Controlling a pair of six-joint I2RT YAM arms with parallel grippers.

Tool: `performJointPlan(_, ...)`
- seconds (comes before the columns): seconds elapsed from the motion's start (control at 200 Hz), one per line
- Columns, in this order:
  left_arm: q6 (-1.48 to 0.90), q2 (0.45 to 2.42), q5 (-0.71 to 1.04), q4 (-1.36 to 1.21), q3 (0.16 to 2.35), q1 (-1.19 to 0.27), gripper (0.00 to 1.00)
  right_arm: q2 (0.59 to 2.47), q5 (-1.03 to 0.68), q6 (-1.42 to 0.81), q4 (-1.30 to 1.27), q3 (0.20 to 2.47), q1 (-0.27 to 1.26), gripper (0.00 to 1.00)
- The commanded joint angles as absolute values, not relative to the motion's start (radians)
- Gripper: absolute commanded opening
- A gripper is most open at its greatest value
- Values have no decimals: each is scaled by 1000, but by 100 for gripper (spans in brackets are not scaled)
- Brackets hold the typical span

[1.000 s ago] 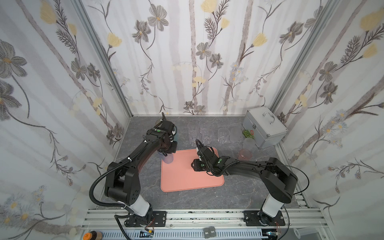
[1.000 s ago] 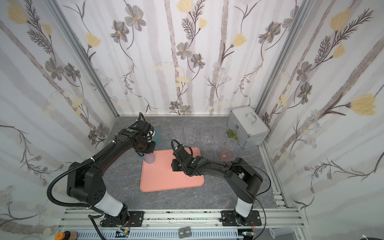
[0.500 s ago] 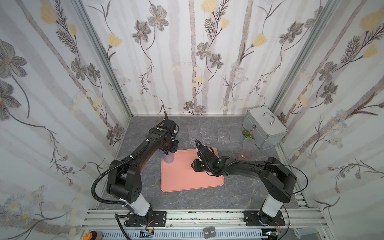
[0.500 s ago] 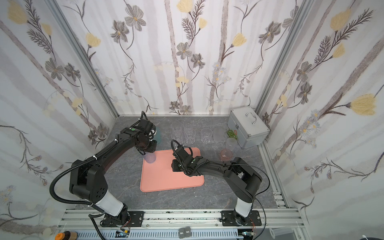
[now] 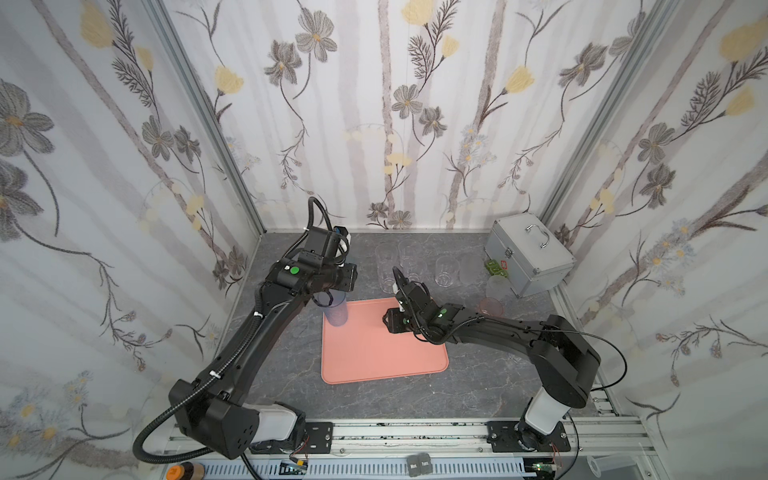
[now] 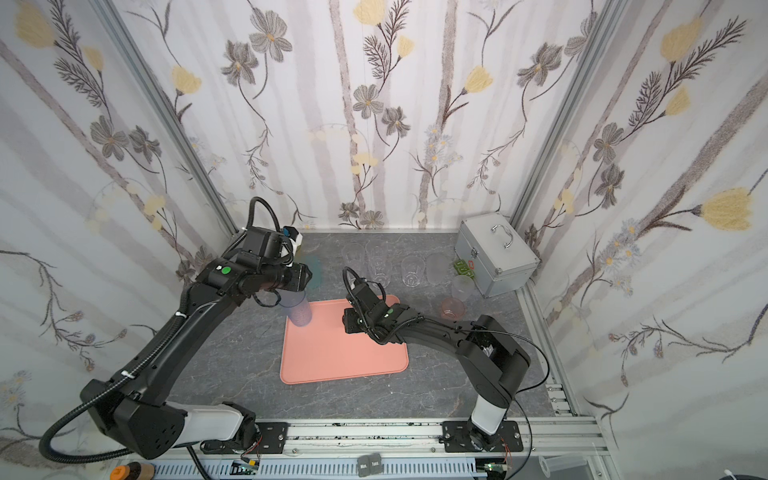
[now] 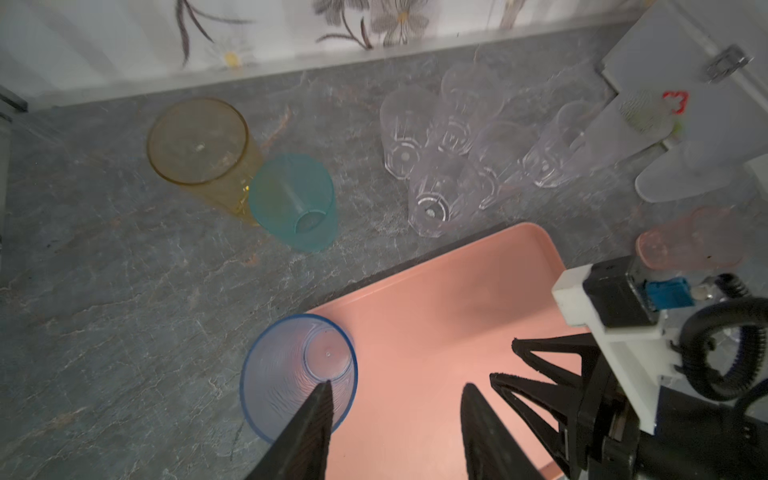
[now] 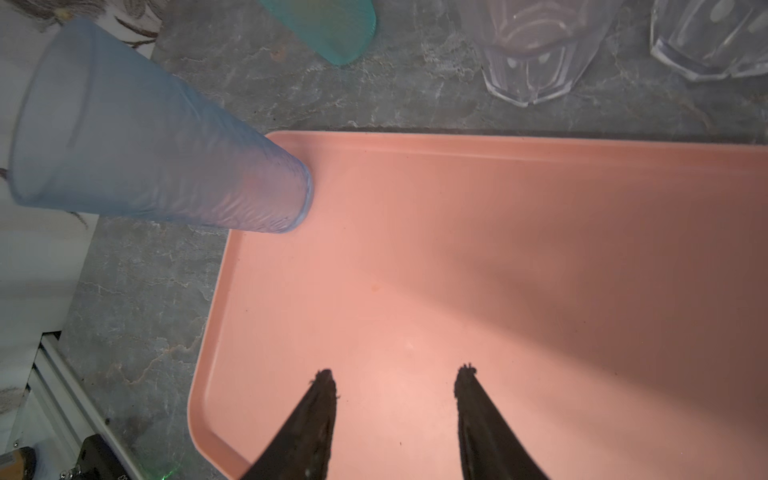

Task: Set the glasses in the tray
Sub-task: 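Move the left gripper back to the yellow cup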

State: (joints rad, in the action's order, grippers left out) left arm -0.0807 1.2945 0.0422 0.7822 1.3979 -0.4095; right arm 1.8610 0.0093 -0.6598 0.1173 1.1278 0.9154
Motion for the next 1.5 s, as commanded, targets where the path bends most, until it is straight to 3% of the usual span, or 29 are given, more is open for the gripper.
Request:
performJointPlan(0.0,-102,1204,-29,611,1335,-406,63,1839,33,-618,144,1157,916,50)
performJointPlan(0.175,-111,1137,-214,463,1217,-372,93,1845,18,-631,133,1203,923,57)
performJointPlan(0.25,-124,1142,-214,425,1201,-310,96,1855,18,-636,133,1221,925,59)
performJointPlan(0.47,-228,1240,-6,368,1233,-62,95,1893,15,-635,160,1264,930,62)
performJointPlan(0.874,-399,1509,345,224,1345,175,86,1920,35,-612,203,1299,931,65)
performJointPlan(1.074,-406,1667,422,212,1430,181,79,1947,31,-614,203,1309,928,65)
performJointPlan(1.494,-304,1867,304,252,1523,74,66,1986,32,-613,225,1350,925,64)
